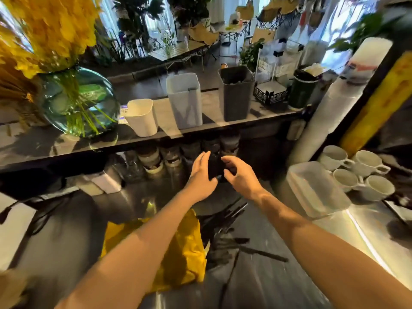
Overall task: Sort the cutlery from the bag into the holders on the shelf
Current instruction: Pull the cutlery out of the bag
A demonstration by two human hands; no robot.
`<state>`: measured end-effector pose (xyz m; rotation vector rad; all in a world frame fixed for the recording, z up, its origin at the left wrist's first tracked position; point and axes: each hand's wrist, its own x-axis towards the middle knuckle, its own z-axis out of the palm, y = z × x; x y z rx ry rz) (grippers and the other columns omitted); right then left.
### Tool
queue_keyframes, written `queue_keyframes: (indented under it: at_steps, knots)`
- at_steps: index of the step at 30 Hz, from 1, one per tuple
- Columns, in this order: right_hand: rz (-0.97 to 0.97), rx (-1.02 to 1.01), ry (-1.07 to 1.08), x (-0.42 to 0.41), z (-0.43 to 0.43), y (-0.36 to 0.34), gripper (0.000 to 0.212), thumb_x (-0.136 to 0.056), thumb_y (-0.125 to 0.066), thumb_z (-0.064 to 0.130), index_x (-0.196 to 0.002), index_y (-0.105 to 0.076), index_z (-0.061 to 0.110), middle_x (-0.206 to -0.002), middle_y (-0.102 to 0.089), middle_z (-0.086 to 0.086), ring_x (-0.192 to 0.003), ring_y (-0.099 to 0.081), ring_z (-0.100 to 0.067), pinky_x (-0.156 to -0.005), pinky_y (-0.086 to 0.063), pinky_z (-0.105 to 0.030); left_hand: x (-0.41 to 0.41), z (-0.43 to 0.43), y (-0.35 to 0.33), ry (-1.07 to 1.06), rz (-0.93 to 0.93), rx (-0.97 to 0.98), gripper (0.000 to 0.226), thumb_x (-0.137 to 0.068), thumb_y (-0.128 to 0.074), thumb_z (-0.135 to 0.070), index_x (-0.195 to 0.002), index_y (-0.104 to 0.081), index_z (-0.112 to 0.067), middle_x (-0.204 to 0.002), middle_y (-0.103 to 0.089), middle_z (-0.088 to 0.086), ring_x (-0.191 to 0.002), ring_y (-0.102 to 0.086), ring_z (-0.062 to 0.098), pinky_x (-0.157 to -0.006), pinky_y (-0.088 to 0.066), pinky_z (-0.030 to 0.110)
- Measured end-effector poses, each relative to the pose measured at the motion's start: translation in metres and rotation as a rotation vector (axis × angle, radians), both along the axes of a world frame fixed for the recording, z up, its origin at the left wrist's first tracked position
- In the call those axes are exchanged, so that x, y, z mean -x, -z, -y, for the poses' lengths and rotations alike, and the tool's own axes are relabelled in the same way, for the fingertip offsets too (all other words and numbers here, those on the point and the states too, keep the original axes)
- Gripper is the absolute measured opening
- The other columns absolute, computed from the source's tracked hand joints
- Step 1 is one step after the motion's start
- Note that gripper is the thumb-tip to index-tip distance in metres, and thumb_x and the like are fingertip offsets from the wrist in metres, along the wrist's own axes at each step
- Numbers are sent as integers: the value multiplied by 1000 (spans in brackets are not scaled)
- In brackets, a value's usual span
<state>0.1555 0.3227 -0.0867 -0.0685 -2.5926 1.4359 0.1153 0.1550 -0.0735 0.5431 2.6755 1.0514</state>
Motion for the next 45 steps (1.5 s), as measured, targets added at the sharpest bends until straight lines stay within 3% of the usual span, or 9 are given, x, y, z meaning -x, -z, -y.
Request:
queue_keyframes:
  at_steps: [9,14,20,24,27,30,37,41,45]
  knots:
    - [288,-25,-12,-44,-11,77,45,-95,-61,7,-139,-58,14,-134,-64,-2,-122,-60,-14,-102,-44,-21,-40,5,84,14,163,89,79,-96,-62,-16,-160,-17,-15,-167,-11,2,-155,-7,19,-126,-12,33]
    - [443,-90,-51,-54,-14,115,50,-92,-62,10,-142,-56,13,-138,-62,-6,-121,-62,-22,-104,-48,-35,-60,14,131,-9,293,203,75,-95,-61,-15,-159,-22,-15,-167,-15,3,-155,-11,19,-125,-12,31]
    - [542,-236,-180,-63,-13,156,64,-80,-67,9,-142,-56,21,-142,-59,-7,-134,-50,-28,-107,-40,-29,-75,20,166,71,403,380,73,-97,-60,-24,-158,-20,-20,-166,-11,-6,-145,-35,26,-117,-36,40]
    - [519,-529,-361,-53,-14,177,81,-83,-67,13,-157,-35,23,-166,-27,1,-154,-17,-29,-123,-24,-41,-73,18,177,136,393,496,75,-100,-55,-27,-161,-11,-22,-169,-4,-5,-154,-15,28,-122,-28,42]
    - [569,-701,-436,-36,-11,182,89,-91,-67,21,-163,-14,23,-171,-2,5,-157,2,-23,-125,-13,-42,-72,19,183,150,421,572,74,-102,-52,-28,-162,-9,-20,-170,1,-2,-156,-2,27,-126,-16,41]
    - [598,-847,-470,-20,-7,184,98,-95,-66,26,-163,4,21,-170,11,3,-157,10,-25,-126,-5,-42,-71,26,188,204,373,639,70,-102,-52,-29,-161,-14,-22,-170,4,-3,-156,-2,26,-126,-17,40]
    - [514,-953,-479,-25,-8,202,79,-94,-62,39,-160,-22,20,-158,-31,-5,-148,-25,-30,-125,-10,-47,-72,27,194,167,276,571,62,-98,-58,-27,-154,-30,-26,-166,-11,-4,-152,-11,24,-124,-23,40]
    - [584,-940,-468,-33,-1,206,55,-102,-50,23,-154,-31,16,-150,-40,-9,-138,-35,-31,-116,-29,-43,-75,28,198,159,250,513,61,-94,-62,-24,-149,-36,-25,-160,-20,-5,-150,-16,24,-124,-24,40]
    - [614,-948,-477,-44,4,203,43,-103,-49,24,-143,-39,13,-141,-44,-11,-128,-44,-30,-106,-38,-42,-77,21,199,127,271,483,65,-90,-71,-22,-146,-39,-24,-151,-27,-7,-137,-39,23,-113,-42,39]
